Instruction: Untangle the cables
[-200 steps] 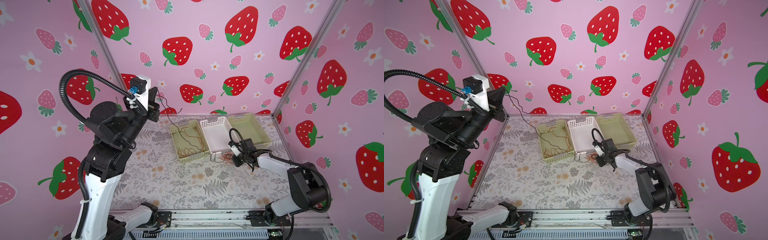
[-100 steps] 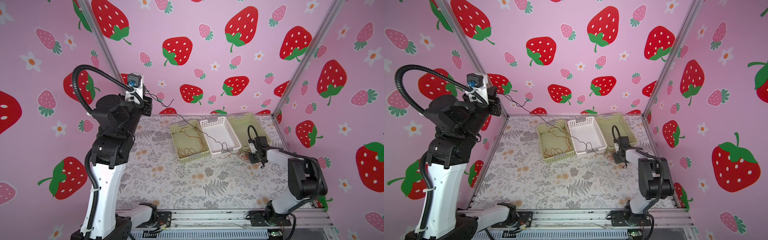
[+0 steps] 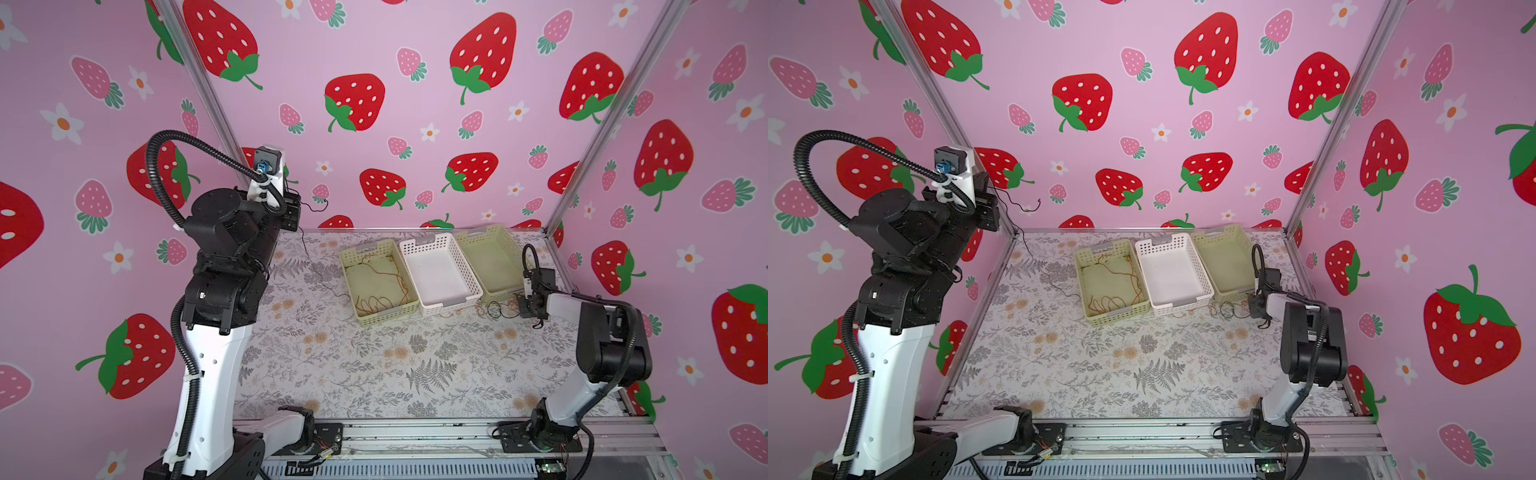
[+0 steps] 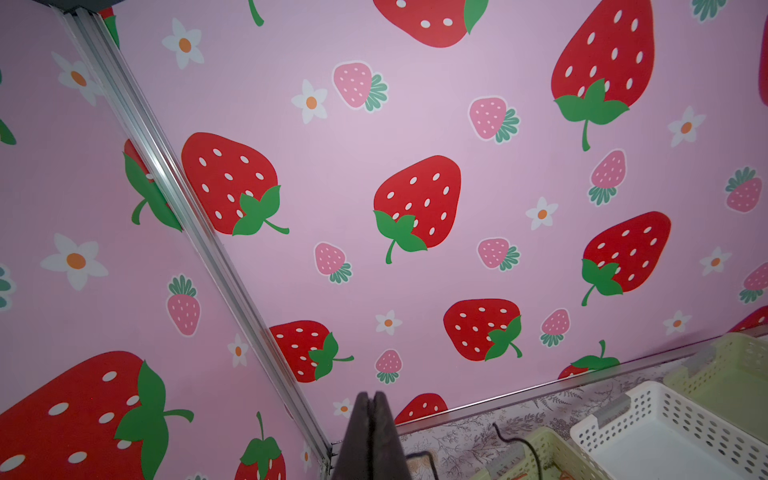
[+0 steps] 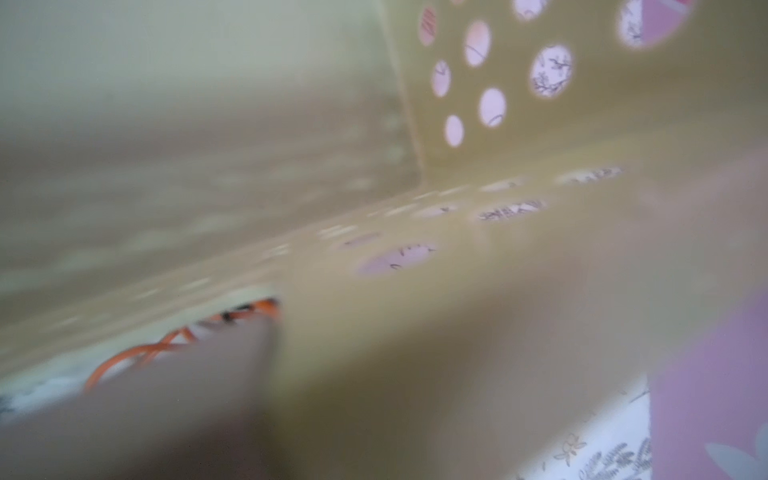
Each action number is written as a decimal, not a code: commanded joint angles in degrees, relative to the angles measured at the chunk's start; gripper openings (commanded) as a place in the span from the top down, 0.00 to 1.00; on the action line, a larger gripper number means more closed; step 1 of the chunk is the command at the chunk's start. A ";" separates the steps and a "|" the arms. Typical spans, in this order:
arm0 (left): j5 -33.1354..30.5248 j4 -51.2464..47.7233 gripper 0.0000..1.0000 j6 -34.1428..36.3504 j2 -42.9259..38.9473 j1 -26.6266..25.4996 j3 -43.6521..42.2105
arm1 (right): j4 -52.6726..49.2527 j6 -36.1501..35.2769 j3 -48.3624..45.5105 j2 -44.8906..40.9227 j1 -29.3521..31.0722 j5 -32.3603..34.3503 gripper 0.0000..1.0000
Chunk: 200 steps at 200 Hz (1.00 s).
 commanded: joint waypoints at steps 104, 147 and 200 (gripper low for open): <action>23.68 1.24 1.00 -15.71 2.66 -1.17 5.47 | -16.48 4.29 -0.86 -12.23 9.03 -7.68 0.49; 27.41 0.91 1.00 -18.64 9.15 -5.92 14.59 | -18.80 4.28 -0.16 -15.41 10.64 -9.11 0.41; 30.26 4.94 1.00 -22.73 19.64 -9.48 25.14 | -19.03 4.41 0.48 -15.04 10.81 -12.85 0.39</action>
